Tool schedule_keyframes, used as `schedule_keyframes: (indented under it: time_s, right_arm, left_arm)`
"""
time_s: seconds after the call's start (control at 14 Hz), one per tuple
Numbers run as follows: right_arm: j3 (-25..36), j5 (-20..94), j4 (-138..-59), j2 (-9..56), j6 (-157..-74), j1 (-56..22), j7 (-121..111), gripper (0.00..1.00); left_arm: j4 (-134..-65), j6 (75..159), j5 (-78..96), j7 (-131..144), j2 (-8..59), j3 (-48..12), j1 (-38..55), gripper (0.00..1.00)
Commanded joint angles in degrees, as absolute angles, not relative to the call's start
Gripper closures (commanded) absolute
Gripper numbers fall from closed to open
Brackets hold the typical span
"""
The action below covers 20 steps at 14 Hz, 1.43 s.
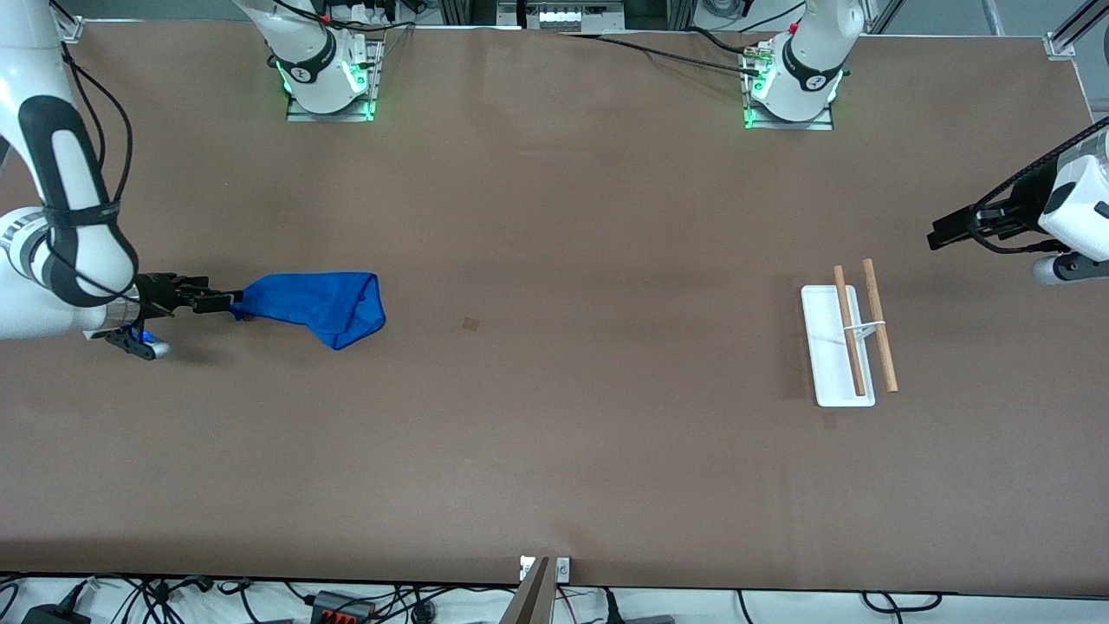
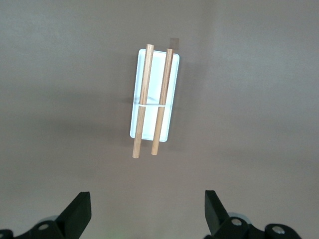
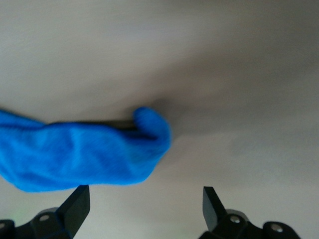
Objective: Pass towel and hang on rack
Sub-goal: 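Close the right gripper on the blue towel's corner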
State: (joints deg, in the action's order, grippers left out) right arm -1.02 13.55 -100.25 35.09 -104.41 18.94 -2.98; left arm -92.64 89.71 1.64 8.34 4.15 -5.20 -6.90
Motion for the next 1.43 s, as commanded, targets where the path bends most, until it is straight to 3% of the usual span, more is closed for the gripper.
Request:
schedule_keyframes:
  time_s: [0.0,0.43,0.5,0.79,1.14,1.36]
  right_arm:
    - [-1.85,18.79,-99.23,36.38,-104.24,20.47,-1.93,0.0]
    - [-1.85,22.68,-99.32,39.11,-108.11,21.97,-2.02,0.0]
    - [-1.85,22.68,-99.32,39.02,-107.93,22.06,-2.11,0.05]
    - [-1.85,22.41,-99.32,39.02,-107.67,22.06,-2.81,0.39]
    - [-1.85,22.59,-99.32,39.55,-107.58,22.15,-2.9,0.53]
    - [-1.85,22.68,-99.32,39.9,-107.49,22.24,-5.0,0.74]
  left_arm:
    - [-90.88,88.42,2.37,8.26,4.75,-4.83,-7.03,0.0]
    - [-90.88,88.42,2.46,8.09,5.1,-4.66,-7.12,0.0]
    - [-90.88,88.5,2.46,8.09,5.1,-4.66,-7.12,0.0]
    - [-90.88,88.51,2.55,8.09,5.18,-4.57,-7.12,0.0]
    - [-90.88,88.42,2.55,8.09,5.19,-4.57,-7.12,0.0]
    - [-90.88,88.51,2.55,8.09,5.1,-4.57,-7.12,0.0]
